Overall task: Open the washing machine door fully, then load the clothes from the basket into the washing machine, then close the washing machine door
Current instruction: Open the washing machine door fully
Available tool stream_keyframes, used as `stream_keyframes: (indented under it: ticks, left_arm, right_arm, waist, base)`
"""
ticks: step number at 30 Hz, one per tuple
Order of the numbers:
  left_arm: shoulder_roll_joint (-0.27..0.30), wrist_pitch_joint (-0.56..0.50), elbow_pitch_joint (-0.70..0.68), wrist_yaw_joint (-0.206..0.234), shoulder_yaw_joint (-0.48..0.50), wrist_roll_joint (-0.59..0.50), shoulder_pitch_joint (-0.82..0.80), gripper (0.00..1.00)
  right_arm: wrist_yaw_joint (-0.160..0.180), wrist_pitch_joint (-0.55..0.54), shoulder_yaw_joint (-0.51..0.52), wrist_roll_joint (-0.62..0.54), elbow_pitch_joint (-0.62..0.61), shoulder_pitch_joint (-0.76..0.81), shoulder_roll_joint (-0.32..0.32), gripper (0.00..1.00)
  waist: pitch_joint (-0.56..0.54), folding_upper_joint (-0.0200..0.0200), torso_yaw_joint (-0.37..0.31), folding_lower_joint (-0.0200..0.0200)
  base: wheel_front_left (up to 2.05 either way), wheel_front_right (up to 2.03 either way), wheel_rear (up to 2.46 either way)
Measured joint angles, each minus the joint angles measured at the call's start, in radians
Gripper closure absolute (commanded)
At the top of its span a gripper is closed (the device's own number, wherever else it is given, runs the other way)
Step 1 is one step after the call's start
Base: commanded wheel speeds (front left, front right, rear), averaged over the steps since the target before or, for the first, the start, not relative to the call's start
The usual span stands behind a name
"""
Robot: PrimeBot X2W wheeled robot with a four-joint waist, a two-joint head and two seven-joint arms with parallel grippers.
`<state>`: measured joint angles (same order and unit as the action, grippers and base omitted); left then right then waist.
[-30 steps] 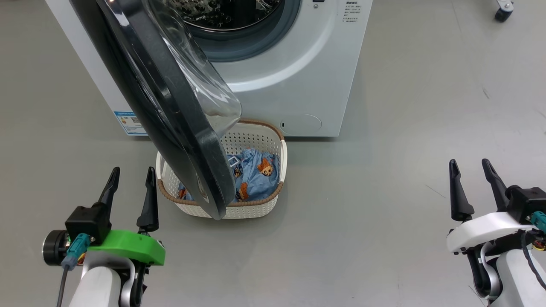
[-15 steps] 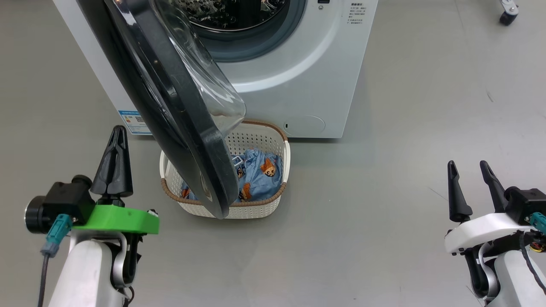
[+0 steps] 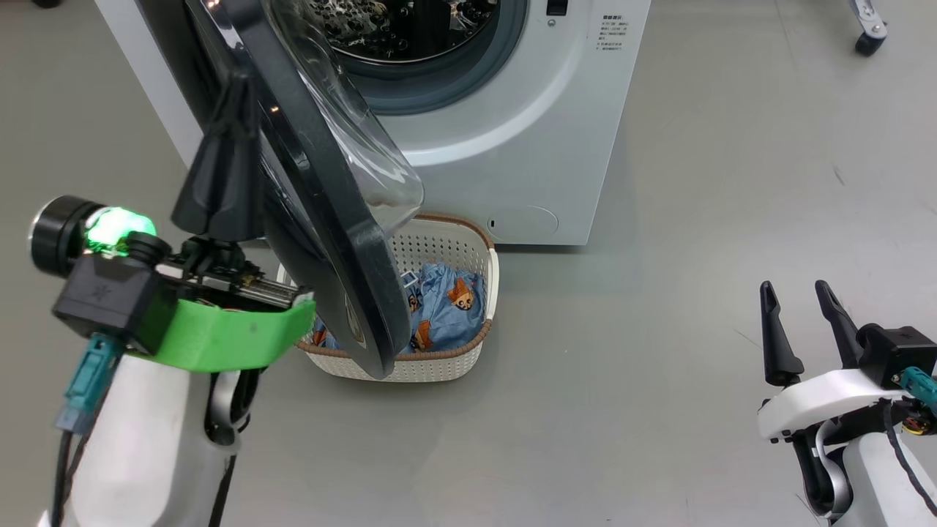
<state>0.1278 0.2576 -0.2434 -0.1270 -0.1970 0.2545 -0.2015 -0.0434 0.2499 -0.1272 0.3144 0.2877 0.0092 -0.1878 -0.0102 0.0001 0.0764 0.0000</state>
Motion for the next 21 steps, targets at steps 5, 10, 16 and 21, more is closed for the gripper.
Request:
stream_keyframes:
  ticks: [5, 10, 16, 21]
  left_arm:
    - [0.030, 0.000, -0.037, 0.000, -0.143, 0.000, -0.043, 1.00]
    - [0.048, 0.000, -0.061, 0.000, -0.284, 0.003, -0.086, 1.00]
    - [0.044, 0.000, -0.056, 0.000, -0.392, 0.031, -0.092, 1.00]
    - [0.041, 0.000, -0.030, 0.000, -0.498, 0.056, -0.090, 1.00]
  right_arm:
    - [-0.008, 0.000, 0.001, -0.002, 0.005, 0.000, 0.001, 0.00]
    - [-0.011, 0.000, 0.002, -0.006, 0.011, 0.000, 0.002, 0.00]
    - [-0.017, 0.000, 0.003, -0.010, 0.012, 0.000, 0.006, 0.00]
    - [-0.019, 0.000, 0.009, -0.010, 0.013, 0.000, 0.008, 0.00]
  waist:
    - [-0.006, 0.0000, -0.007, 0.0000]
    - [-0.011, 0.0000, -0.016, 0.0000]
    - [-0.014, 0.0000, -0.029, 0.0000]
    - [-0.012, 0.0000, -0.038, 0.0000]
  base:
    - [0.00, 0.00, 0.00]
    - [0.00, 0.00, 0.00]
    - [0.00, 0.00, 0.00]
    - [0.00, 0.00, 0.00]
